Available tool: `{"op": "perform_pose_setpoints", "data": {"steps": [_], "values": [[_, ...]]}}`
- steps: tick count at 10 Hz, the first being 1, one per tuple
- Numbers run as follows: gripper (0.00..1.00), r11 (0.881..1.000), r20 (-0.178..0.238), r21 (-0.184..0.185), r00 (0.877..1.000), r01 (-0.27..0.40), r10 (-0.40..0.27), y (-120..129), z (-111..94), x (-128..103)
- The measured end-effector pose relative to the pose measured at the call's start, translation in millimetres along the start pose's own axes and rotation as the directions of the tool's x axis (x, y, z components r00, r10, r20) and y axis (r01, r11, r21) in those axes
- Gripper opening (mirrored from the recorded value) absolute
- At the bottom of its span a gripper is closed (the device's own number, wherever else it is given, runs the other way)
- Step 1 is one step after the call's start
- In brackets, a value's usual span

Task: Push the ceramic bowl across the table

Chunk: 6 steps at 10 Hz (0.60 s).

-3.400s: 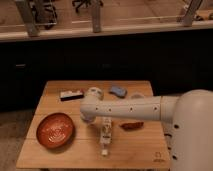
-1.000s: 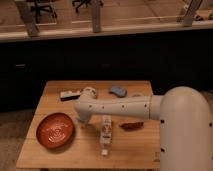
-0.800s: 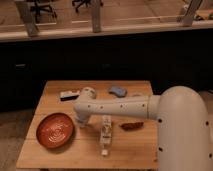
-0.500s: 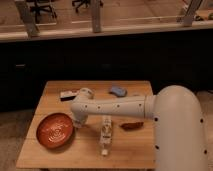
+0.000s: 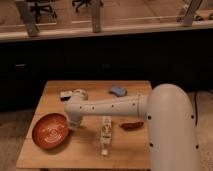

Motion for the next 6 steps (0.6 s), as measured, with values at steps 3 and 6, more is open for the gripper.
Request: {"op": "perform_pose_setpoints", "data": {"steps": [3, 6], "values": [[0.03, 1.0, 0.001, -0.009, 1.0, 0.015, -0.015, 3.4, 2.8, -6.1], [0.03, 1.0, -0.003, -0.014, 1.0, 0.024, -0.024, 4.9, 4.2, -9.2]]}}
